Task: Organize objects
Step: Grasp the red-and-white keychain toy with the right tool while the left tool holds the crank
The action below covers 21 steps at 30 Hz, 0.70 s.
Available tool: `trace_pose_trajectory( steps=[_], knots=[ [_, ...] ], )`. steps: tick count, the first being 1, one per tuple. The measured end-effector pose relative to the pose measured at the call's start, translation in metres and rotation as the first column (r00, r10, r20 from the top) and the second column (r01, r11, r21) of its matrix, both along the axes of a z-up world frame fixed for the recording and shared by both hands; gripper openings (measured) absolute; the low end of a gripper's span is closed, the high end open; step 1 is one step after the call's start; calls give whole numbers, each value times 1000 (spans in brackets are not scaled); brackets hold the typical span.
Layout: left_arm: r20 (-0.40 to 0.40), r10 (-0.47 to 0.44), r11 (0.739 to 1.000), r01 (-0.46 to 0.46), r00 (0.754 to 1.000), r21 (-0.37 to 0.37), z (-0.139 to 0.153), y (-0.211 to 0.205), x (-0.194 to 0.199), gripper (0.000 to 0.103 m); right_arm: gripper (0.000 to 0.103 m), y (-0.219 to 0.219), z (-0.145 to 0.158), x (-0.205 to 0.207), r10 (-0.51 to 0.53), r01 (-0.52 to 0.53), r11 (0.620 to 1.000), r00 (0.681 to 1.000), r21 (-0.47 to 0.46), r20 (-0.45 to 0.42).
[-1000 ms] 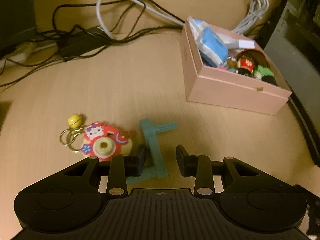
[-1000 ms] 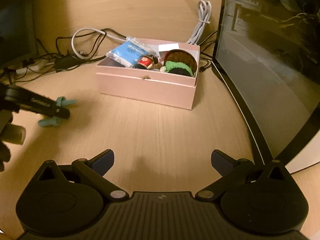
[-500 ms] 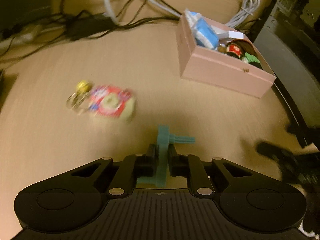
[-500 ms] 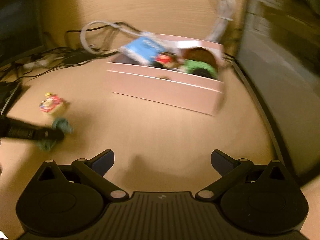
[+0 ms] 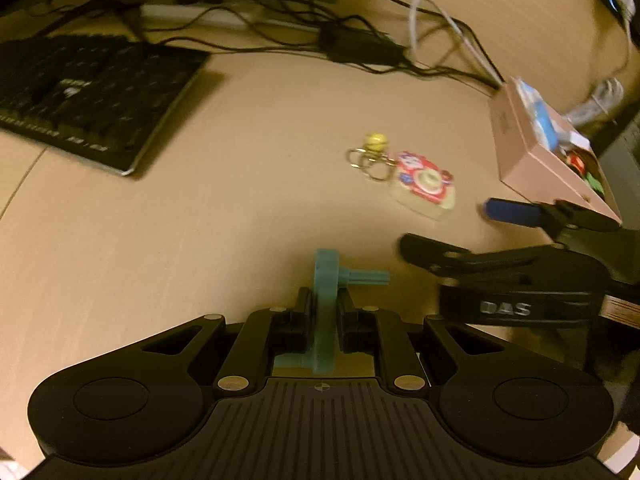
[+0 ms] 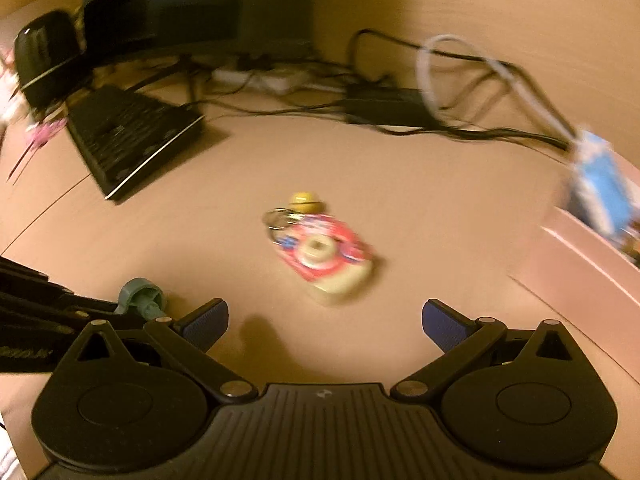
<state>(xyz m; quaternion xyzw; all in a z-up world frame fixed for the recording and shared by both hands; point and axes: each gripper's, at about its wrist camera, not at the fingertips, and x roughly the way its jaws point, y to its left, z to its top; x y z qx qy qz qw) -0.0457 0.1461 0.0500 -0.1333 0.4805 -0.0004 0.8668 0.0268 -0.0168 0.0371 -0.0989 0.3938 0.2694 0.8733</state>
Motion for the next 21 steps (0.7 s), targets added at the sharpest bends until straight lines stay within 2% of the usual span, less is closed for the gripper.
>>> trace_pose_trajectory(
  steps=[2,6,8,9,10,12,21],
  knots=[
    [1,12,1000,-12,1000,-5,0,4,-2,15,102,12,-4,6,33,-33,999,999,-8,1],
    [4,15,1000,-15,1000,-2,0,4,-4,15,86,23,-6,16,53,-53,998,999,-23,9],
    [4,14,1000,-14,1000,0,0,4,-4,15,71,23,-4,20,42,-42,999,999,-18,14],
    [4,13,1000,-13,1000,0,0,4,-5,15,53,22,-2,20,43,-43,999,999,-18,15],
    [3,12,1000,-12,1000,-1,0,4,-4,15,45,21,1,20,46,-45,999,999,-17,10],
    [4,3,1000,-3,1000,-2,0,2,-3,15,41,15,5,19,52,-52,999,998,-3,-17],
    [15,-106,994,106,994,-19,-3,-29,9,15,41,-44,15,-23,-23,22,999,1000,-33,-22]
  ],
)
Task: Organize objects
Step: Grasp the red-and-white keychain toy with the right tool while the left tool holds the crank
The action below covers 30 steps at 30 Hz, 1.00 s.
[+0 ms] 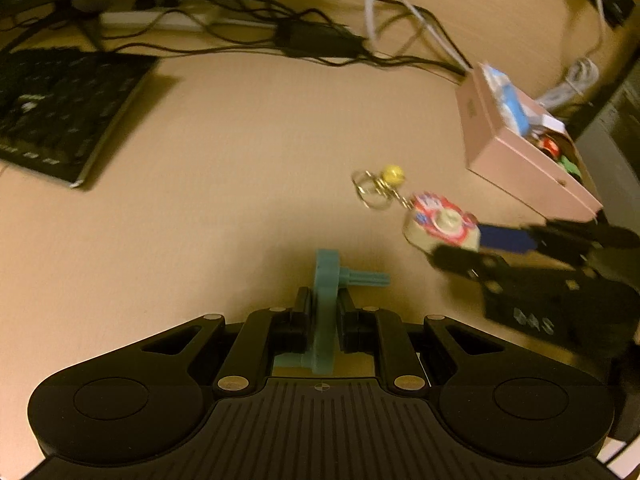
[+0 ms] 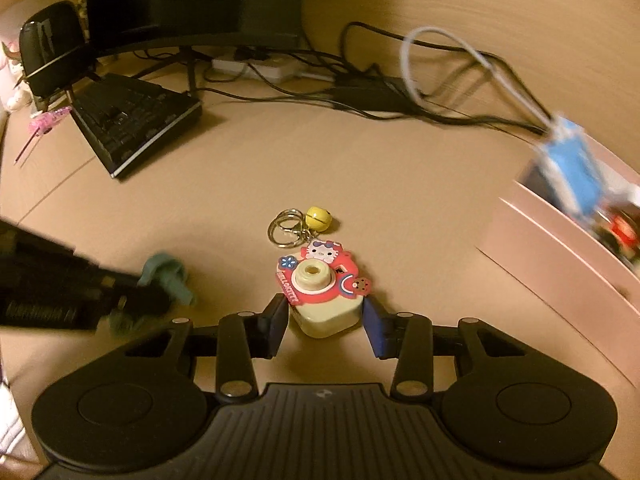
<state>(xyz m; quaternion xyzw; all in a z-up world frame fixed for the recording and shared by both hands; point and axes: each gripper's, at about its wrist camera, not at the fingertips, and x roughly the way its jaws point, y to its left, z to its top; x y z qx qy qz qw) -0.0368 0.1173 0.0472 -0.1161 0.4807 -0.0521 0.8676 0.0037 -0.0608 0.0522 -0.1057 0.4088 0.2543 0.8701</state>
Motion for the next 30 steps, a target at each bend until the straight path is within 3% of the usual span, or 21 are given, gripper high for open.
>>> trace_pose_trajectory(
  steps=[8,12,14,19,22,28,29,30],
  knots=[
    [5,-100,995,100,995,-25,-3,-39,12,15,41,-58,7,-42,-41,44,993,998,-108,37],
    [8,-145,989,145,989,-33,-5,-56,16,15,57,-81,7,-54,-128,145,974,986,-173,109],
    [9,-160,987,160,987,-32,-5,-63,18,15,59,-90,7,-56,-174,196,963,976,-185,129],
    [13,-165,986,165,986,-20,-6,-68,17,15,83,-105,12,-58,-265,270,960,962,-75,67],
    [12,-159,987,160,987,-23,-6,-67,16,15,83,-103,10,-52,-290,290,957,957,10,-9],
    [9,-151,988,152,988,-22,-6,-59,12,15,83,-81,-4,-24,-340,342,938,939,53,-46],
    [9,-151,988,151,988,-22,-6,-57,11,15,81,-78,-6,-19,-340,342,938,940,56,-42],
    [9,-151,988,151,989,-23,-6,-56,11,15,73,-74,-7,-15,-331,333,941,943,52,-36]
  ],
)
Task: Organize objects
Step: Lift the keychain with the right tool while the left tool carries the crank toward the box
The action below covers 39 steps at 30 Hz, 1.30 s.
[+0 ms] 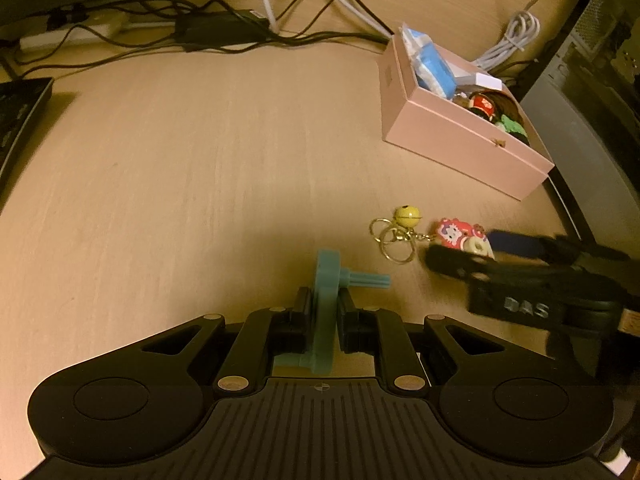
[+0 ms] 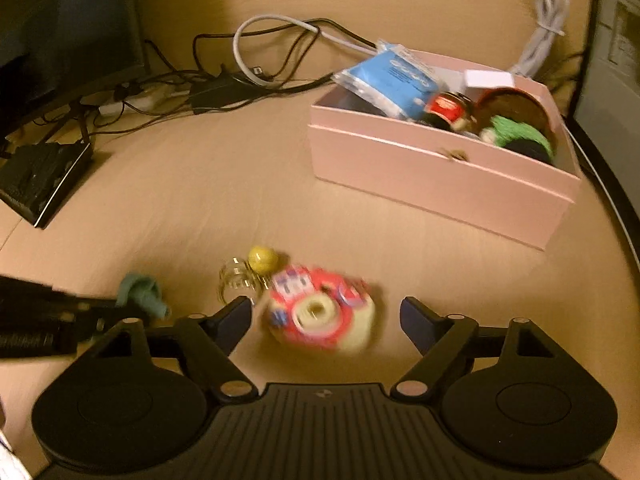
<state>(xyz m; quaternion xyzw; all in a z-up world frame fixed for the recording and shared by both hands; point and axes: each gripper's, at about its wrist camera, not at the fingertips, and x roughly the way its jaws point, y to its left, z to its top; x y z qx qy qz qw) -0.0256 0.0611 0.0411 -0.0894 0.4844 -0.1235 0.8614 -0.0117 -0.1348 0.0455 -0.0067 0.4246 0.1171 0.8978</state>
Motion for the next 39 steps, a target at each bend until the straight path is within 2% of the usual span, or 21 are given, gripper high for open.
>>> trace_pose_trajectory(
  steps=[1,2,8,12,18,20,22,25,31,32,34,39],
  knots=[
    [0,1,1000,-1,1000,-1,0,1,0,15,61,5,-1,3,18,-17,1000,1000,-12,4],
    [0,0,1000,0,1000,-3,0,1,0,15,58,9,-2,4,35,-35,999,999,-37,6],
    [4,-7,1000,7,1000,-10,-1,1,4,16,58,18,0,-17,149,-147,986,989,-83,9],
    [9,-32,999,32,999,-14,-2,-8,8,16,57,9,2,-36,187,-186,977,982,-103,-7],
    [17,-84,996,84,996,-26,-4,-28,11,16,65,-17,6,-49,100,-95,977,995,-191,14],
    [19,-89,996,89,996,-27,-4,-31,11,16,69,-28,8,-50,58,-54,982,998,-179,14],
    [18,-87,996,88,996,-30,-5,-32,11,16,78,-38,10,-51,28,-27,990,1000,-136,1],
    [17,-86,996,86,996,-30,-5,-32,11,16,78,-41,7,-49,6,-7,998,1000,-69,-26],
    [14,-82,996,83,997,-29,-5,-29,6,16,79,-25,-4,-34,-9,8,999,1000,-45,-14],
    [13,-81,996,81,997,-30,-4,-29,7,16,77,-22,-5,-31,-2,1,999,1000,-45,-6],
    [12,-77,997,77,997,-31,-4,-28,5,16,62,-14,-6,-28,10,-9,997,1000,-71,9],
    [12,-71,997,72,997,-34,-5,-25,3,16,62,-9,-2,-30,40,-39,995,999,-89,7]
  ],
)
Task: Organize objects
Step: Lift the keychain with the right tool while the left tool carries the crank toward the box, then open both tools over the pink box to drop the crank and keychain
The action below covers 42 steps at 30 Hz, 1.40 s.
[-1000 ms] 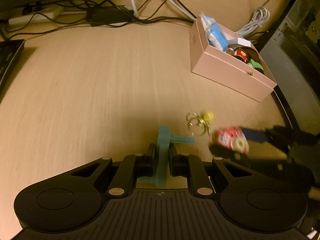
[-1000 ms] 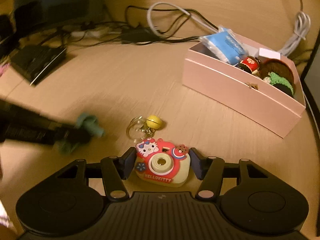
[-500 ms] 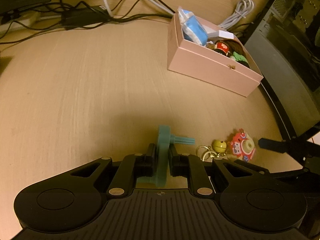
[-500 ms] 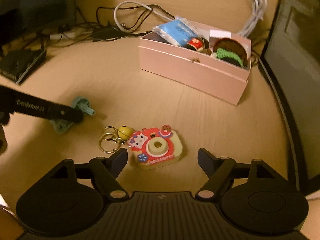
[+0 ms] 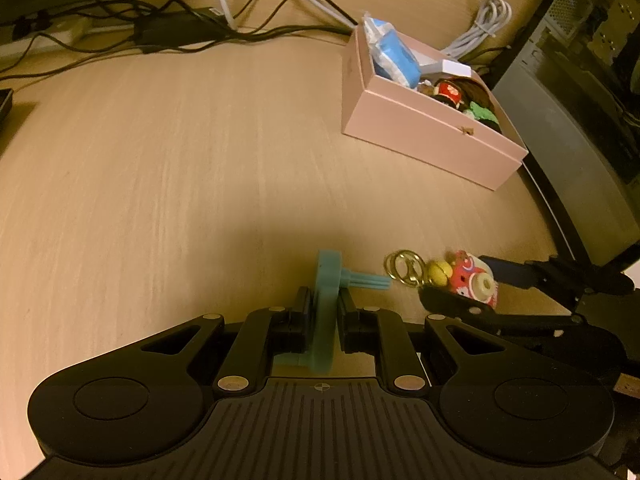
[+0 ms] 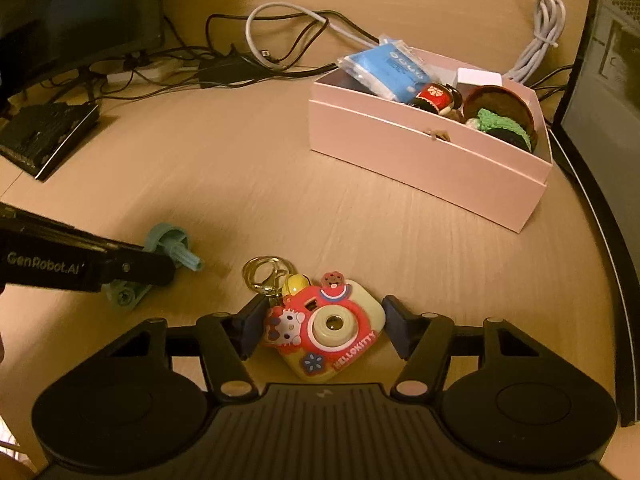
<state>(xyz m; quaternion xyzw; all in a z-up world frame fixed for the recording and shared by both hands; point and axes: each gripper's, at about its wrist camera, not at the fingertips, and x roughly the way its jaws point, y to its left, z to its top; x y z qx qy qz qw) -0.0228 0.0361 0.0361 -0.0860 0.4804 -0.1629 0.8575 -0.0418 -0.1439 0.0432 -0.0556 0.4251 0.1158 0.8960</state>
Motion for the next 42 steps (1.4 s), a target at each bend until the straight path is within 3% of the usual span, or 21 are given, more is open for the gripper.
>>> trace_pose_trajectory(
  steps=[12,15,20,25,27,29,33,36,42],
  knots=[
    [25,-50,998,49,998,37,1,-2,-1,15,62,-28,55,-25,-38,35,998,996,46,77],
    [18,-62,998,62,998,-6,9,2,4,14,62,-38,70,-33,-67,60,996,992,71,104],
    [91,-114,989,121,989,-80,54,-6,26,14,62,-55,88,-48,-108,93,990,982,101,156],
    [259,-196,968,228,946,-102,119,-53,71,14,62,-71,91,-55,-163,141,981,972,137,167],
    [286,-200,960,246,937,-136,132,-74,96,14,62,-76,91,-56,-183,159,976,968,146,170],
    [263,-203,954,251,943,-166,129,-92,126,17,62,-81,91,-56,-207,182,972,963,151,171],
    [230,-78,969,129,970,-212,111,-93,153,19,62,-92,90,-55,-248,223,963,953,155,172],
    [208,-26,961,81,978,-263,100,-76,145,19,62,-102,90,-53,-269,244,957,949,158,164],
    [124,-4,973,32,992,-227,65,-34,106,19,62,-116,89,-24,-261,238,956,957,172,126]
  ],
)
